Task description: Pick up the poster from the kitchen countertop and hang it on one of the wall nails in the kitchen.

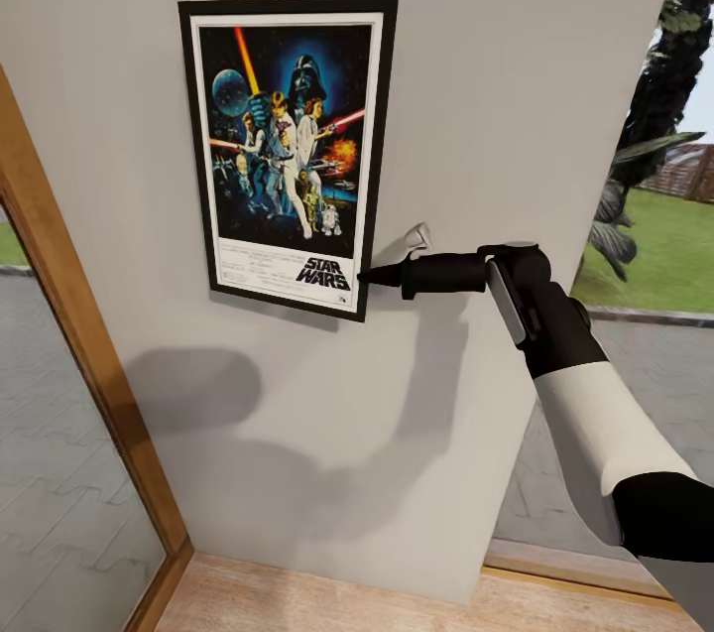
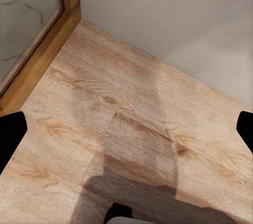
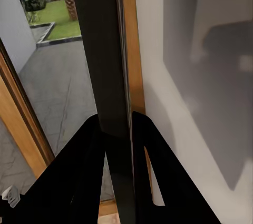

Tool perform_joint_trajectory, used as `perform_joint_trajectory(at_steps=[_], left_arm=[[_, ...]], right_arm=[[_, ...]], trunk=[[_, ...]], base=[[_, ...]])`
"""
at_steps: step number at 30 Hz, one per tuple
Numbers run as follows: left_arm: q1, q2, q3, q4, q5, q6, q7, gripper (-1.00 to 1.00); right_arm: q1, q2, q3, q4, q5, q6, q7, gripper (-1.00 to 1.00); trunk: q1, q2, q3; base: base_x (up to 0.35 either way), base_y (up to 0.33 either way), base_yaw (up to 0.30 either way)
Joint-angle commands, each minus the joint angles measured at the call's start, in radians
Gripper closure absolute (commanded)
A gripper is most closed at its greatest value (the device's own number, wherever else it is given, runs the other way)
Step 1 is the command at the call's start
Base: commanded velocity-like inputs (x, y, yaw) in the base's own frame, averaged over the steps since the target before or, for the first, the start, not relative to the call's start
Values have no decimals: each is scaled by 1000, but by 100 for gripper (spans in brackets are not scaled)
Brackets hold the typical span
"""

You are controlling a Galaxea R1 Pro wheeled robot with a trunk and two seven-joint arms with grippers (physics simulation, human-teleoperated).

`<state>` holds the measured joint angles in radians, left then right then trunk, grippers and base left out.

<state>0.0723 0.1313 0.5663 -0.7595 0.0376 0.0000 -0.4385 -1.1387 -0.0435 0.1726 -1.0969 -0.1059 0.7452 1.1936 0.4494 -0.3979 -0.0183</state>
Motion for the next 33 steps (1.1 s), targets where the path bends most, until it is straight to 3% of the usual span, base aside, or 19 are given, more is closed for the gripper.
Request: perform_joint_trajectory(at_steps=[1,33], left_arm=[[0,0,1,-1,4,0,-5,-100],[0,0,1,-1,4,0,-5,-100]], right_arm=[[-1,-1,2,0,-11,11,-2,100],[-1,-1,4,-1,-12,10,-1,100]], trunk=[[1,-2,-2],[1,-2,-2]], base=[[0,0,0],[36,0,0]])
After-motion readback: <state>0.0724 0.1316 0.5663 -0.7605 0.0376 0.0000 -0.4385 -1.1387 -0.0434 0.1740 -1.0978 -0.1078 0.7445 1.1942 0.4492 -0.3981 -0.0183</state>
